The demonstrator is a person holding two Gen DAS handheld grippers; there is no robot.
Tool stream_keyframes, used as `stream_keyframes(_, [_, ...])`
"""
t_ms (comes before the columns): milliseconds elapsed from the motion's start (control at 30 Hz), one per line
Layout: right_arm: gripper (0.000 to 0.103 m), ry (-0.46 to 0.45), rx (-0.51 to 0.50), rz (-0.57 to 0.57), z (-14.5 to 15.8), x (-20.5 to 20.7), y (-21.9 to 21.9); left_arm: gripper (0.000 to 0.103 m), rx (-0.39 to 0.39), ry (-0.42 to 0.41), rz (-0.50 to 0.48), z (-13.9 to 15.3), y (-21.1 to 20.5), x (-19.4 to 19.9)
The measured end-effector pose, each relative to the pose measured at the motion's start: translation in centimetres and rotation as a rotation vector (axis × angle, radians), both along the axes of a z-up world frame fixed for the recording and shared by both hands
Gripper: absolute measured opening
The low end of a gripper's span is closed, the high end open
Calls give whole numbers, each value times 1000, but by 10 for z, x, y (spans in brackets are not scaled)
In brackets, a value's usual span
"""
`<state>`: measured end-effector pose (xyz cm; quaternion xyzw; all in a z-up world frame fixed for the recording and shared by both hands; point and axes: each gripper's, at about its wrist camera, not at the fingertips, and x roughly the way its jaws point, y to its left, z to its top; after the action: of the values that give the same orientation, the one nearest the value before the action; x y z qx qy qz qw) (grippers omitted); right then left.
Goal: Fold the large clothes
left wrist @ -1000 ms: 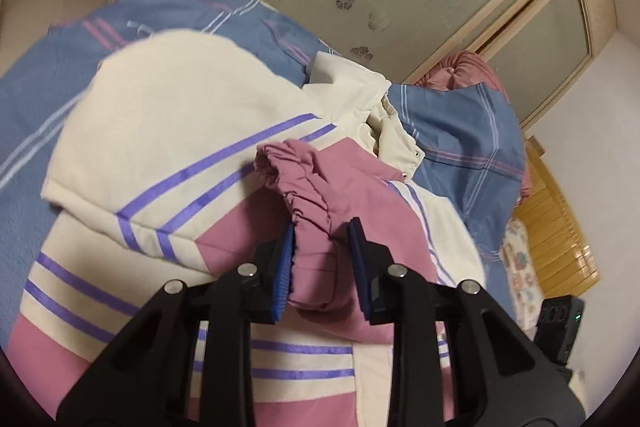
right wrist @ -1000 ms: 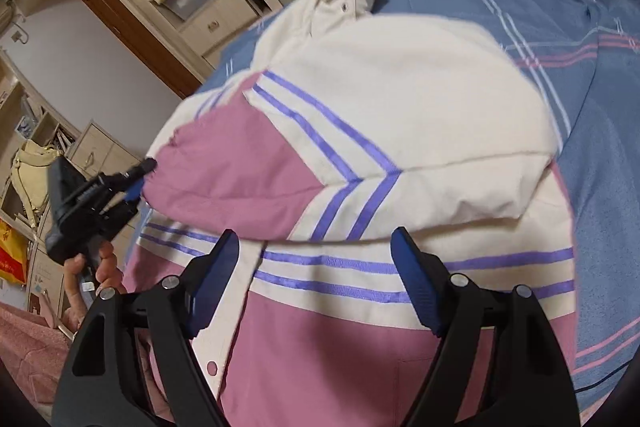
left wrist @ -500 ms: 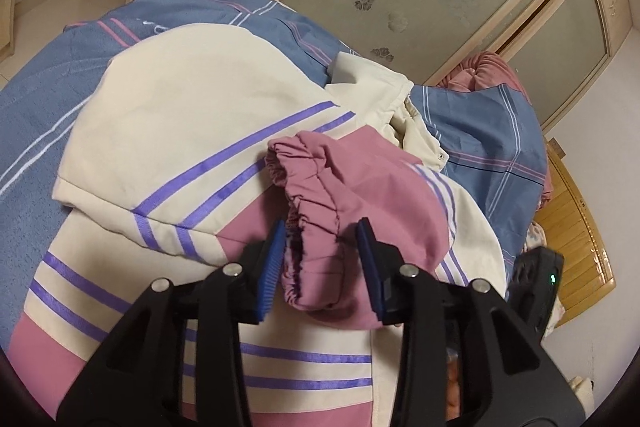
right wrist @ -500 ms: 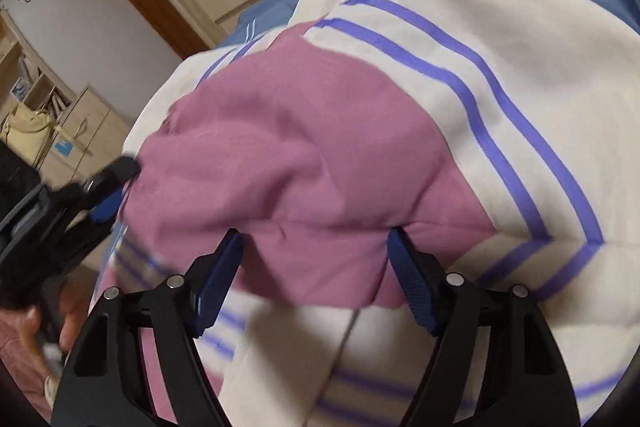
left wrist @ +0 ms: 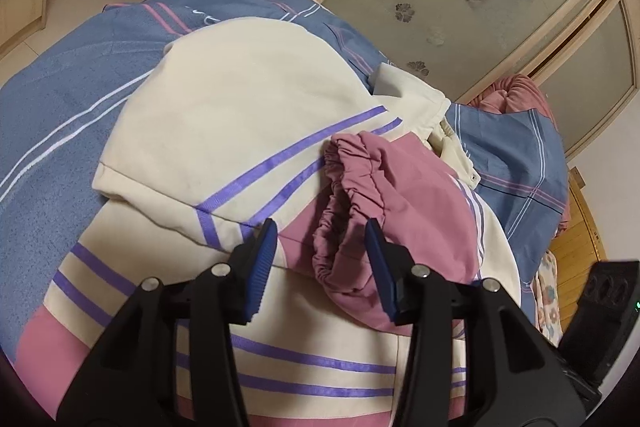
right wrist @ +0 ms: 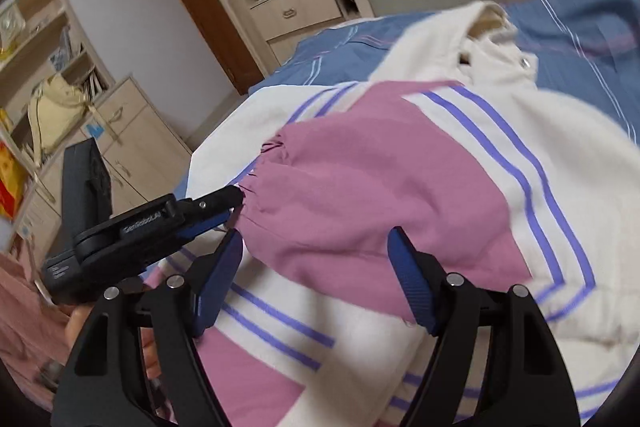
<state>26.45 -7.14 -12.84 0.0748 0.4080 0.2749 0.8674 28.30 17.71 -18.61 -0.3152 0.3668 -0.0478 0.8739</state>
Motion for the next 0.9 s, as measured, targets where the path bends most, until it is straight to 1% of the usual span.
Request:
stream_keyframes(67, [75,86,-29,0,-21,27,17,47,14,-19,7,4,1,-4])
stream_keyframes(100, [76,140,-55,-20,-38,42,22,48,21,-27,11,6,2,-5])
stream_keyframes(133, [76,161,-71,-35,-49,53,27,49,30,-38,16,9,2,-7])
stream_keyframes(167, [76,146,-78,-41,-54,58,30,51,34,-44,17,10,2,-8])
stream_keyframes(200, [76,114,-98,-36,-54,58,33,51,35,-50,13,10,2,-8])
stream_keyframes(233, [76,107,-109,-29,-51,57,33,51,33,-52,7,11,2,-9])
stream_keyframes(267, [76,108,-110,-16,-46,53,32,51,30,-54,-3,10,0,-8])
stream_keyframes(333, [76,113,-74,13,-33,41,21,51,32,-60,-27,11,-6,-7])
stream_keyframes(367, [76,103,-58,13,-25,33,9,51,38,-68,-41,12,-10,-7])
stream_keyframes(433, [75,53,-48,-43,-8,13,-20,51,56,-91,-70,17,-18,-8])
stream_keyframes(500, [75,21,-30,-134,7,-3,-63,51,83,-116,-115,22,-31,-8])
stream_keyframes(567, [76,17,-1,-230,12,-18,-106,56,107,-130,-160,25,-42,-9])
stream_keyframes(600, [76,20,-3,-272,11,-23,-119,57,118,-127,-180,24,-47,-8])
stream_keyframes(633, [76,33,-17,-331,10,-26,-139,59,128,-117,-191,23,-51,-7])
stream_keyframes(700, [76,85,-37,-398,-5,-22,-165,59,157,-66,-201,13,-59,0])
stream_keyframes(733, [75,113,-31,-415,-14,-20,-175,59,171,-46,-193,8,-61,3])
stream_keyframes(767, [75,151,-16,-422,-27,-18,-185,59,183,-17,-184,2,-61,7])
stream_keyframes(833, [69,193,-7,-413,-48,-9,-198,58,191,36,-173,-11,-61,15])
stream_keyframes(900, [67,172,-42,-392,-59,-6,-193,58,231,64,-149,-18,-62,20])
